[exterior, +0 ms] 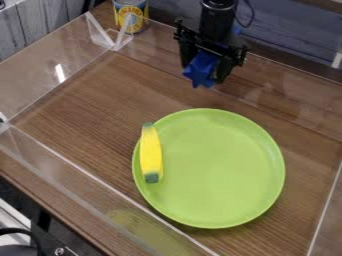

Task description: Remove the blue object from inside the green plate and put it on the table

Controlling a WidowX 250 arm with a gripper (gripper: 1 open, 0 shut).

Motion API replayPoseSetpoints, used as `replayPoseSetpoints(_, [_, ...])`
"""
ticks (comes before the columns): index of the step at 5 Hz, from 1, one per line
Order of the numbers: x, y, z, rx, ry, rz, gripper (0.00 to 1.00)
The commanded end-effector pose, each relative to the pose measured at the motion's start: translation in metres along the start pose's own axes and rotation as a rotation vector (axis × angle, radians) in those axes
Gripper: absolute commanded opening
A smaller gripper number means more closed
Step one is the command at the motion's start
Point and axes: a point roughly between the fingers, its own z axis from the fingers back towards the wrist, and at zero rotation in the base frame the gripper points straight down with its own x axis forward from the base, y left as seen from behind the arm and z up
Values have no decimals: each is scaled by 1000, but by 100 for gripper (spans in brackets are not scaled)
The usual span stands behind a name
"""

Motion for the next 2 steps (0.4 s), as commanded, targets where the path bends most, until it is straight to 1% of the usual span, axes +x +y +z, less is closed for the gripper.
replayPoseSetpoints(1, [14, -6, 15, -20, -76, -2, 0])
replayPoseSetpoints(2, [13, -12, 12, -42, -85, -3, 0])
